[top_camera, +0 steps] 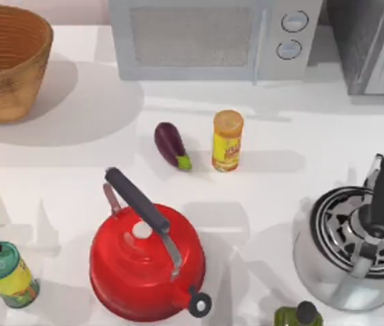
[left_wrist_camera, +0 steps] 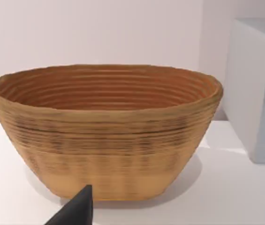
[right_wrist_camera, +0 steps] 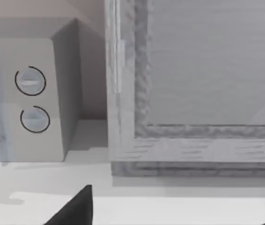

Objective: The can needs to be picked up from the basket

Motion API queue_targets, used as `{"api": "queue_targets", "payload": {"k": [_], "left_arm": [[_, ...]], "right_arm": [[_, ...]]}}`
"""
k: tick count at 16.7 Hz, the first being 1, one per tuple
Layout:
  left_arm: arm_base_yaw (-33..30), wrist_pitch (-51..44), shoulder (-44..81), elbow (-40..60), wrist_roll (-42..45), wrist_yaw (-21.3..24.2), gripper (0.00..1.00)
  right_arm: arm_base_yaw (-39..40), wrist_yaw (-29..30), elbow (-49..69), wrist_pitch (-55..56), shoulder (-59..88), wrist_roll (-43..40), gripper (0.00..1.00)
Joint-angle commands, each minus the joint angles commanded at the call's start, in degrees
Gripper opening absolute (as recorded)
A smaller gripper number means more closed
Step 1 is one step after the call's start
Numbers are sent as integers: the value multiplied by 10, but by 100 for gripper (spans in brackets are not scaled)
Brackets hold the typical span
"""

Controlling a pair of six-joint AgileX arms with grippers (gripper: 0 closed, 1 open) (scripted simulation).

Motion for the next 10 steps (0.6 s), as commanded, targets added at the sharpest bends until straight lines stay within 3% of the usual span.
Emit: {"api": "queue_targets", "payload": {"k": [5, 10], "left_arm": [[3, -15, 29, 32, 2, -1, 100], [14, -93, 180, 189, 13, 1, 100]], "right_arm": [[0, 0, 0, 0, 0, 0, 100], [0, 0, 0, 0, 0, 0, 100]]}}
